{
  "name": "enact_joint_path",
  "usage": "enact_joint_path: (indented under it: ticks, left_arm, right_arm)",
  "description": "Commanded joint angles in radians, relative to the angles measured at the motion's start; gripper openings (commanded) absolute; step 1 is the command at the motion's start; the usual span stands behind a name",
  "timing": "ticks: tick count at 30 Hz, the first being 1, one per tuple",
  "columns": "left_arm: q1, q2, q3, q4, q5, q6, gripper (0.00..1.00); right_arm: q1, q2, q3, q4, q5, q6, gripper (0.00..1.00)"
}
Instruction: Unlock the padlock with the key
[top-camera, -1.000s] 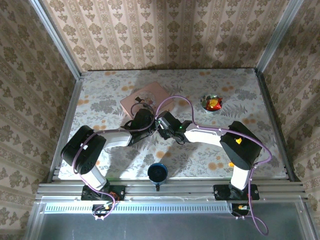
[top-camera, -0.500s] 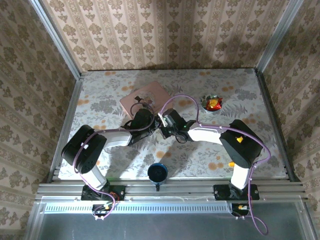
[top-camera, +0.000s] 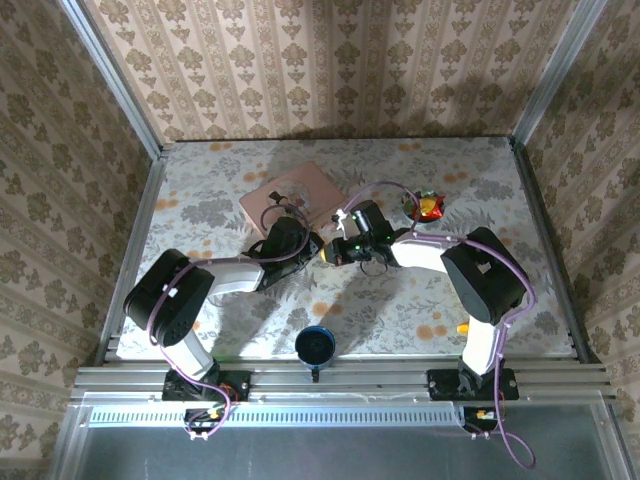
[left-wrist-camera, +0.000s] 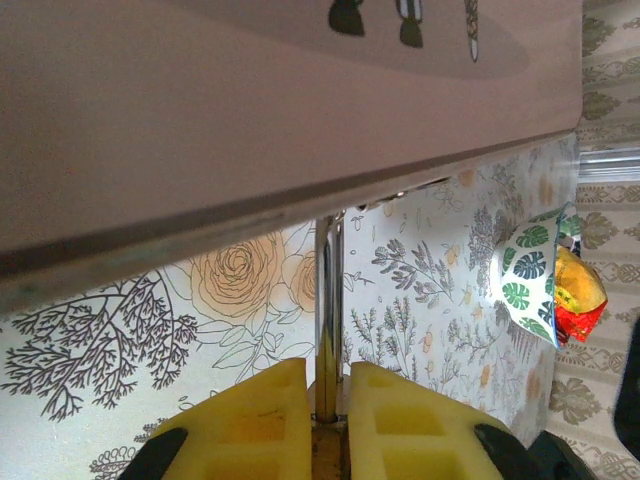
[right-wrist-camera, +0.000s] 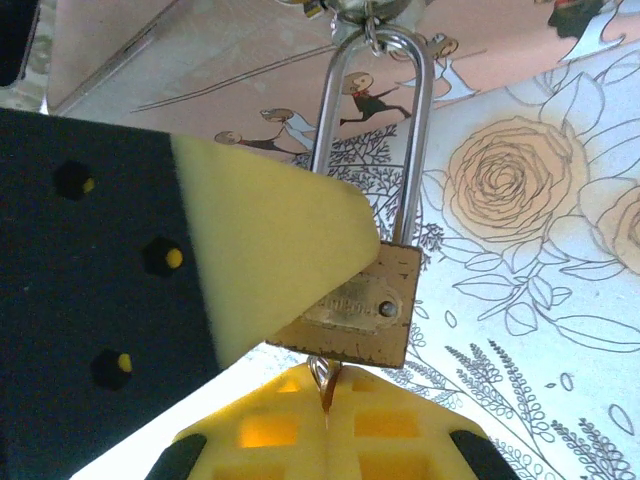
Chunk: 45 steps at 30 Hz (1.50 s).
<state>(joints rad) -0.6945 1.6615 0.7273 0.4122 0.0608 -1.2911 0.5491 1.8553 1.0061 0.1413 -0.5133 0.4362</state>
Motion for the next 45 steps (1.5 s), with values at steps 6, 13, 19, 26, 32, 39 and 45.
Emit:
enact_joint_path:
  ticks: [6,13,19,26,32,39,45]
  left_arm:
    - [-0.010,-0.009,-0.007,0.002,0.095,-0.014,0.00]
    - [-0.009,-0.015,-0.021,0.026,0.091,-0.013,0.00]
    - [-0.010,-0.017,-0.031,0.039,0.085,-0.012,0.00]
    - [-0.011,-0.018,-0.035,0.040,0.085,-0.011,0.00]
    - [-0.016,-0.020,-0.040,0.034,0.082,-0.017,0.00]
    - [-0.031,-0.009,-0.047,0.052,0.079,-0.023,0.00]
    - [-0.043,-0.003,-0.068,0.089,0.068,-0.042,0.00]
  right_arm:
    - [-0.090,0.080,0.042,0.130,-0.165,0.098,0.00]
    - [-0.170,0.151,0.022,0.339,-0.360,0.258,0.00]
    - [-0.195,0.206,-0.009,0.559,-0.428,0.440,0.00]
    - [-0.196,0.205,-0.038,0.599,-0.405,0.505,0.00]
    - [-0.196,0.160,-0.080,0.559,-0.372,0.481,0.00]
    - [-0.196,0.144,-0.101,0.486,-0.332,0.544,0.00]
    - [-0.198,0.166,-0.130,0.626,-0.368,0.667,0.00]
